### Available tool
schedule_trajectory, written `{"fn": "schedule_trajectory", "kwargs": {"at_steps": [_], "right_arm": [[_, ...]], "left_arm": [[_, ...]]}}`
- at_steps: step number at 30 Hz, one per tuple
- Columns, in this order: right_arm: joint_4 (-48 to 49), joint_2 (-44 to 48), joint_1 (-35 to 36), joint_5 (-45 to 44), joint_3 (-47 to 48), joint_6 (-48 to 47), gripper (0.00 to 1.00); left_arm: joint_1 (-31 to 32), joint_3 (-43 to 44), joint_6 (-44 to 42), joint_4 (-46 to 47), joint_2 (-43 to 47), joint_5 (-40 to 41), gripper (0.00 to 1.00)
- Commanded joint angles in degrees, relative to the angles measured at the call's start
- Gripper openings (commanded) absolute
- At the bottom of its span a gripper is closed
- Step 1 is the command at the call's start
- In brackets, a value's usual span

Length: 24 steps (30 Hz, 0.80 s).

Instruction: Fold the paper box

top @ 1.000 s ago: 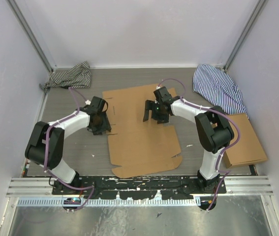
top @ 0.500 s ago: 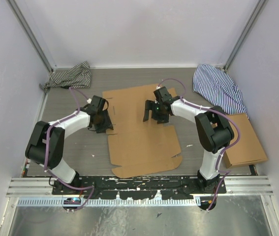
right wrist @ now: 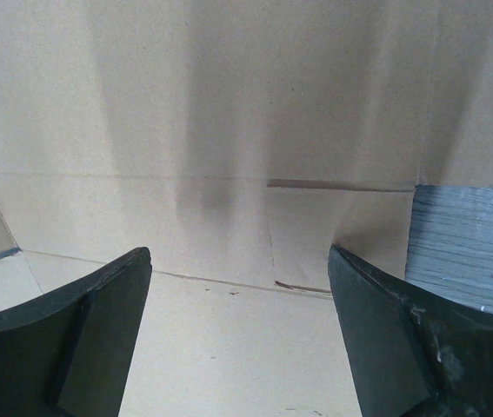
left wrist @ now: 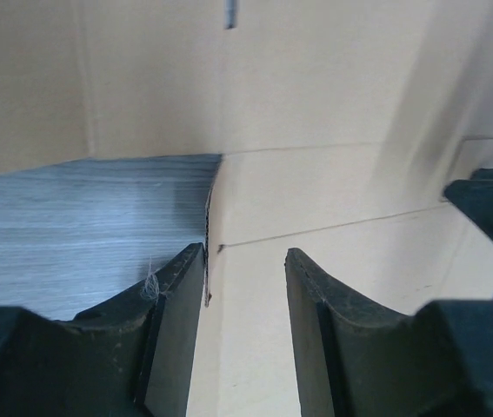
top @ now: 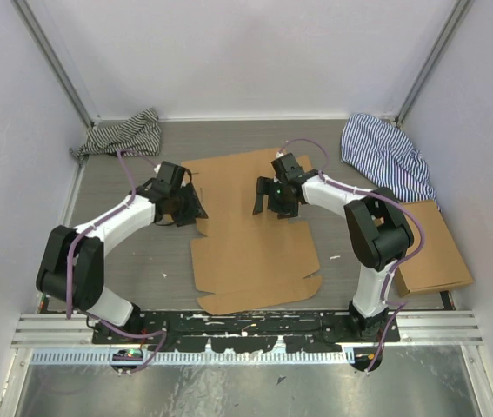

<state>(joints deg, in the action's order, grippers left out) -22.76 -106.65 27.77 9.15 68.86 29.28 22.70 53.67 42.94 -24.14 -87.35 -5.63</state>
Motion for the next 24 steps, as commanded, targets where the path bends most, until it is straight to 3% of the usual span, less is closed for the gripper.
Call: {"fn": "schedule_trajectory", "kwargs": {"at_steps": [1,15,24], "right_arm": [[-0.8,-2.7,0.4,-0.2,-1.9,0.1,0.88],[-1.5,-2.1,1.1,-0.3,-2.6,1.1,0.87],[-1.2,-3.3,1.6,-0.9,-2.9,2.3,0.87]], "left_arm": [[1.4,3.5,1.6,2.0,-0.5,-2.1,0.49],[4.8,12.6,2.5,2.9,-16.8,-2.5,0.49],[6.6,10.0,1.4,-1.4,-17.3,1.8,0.48]]}}
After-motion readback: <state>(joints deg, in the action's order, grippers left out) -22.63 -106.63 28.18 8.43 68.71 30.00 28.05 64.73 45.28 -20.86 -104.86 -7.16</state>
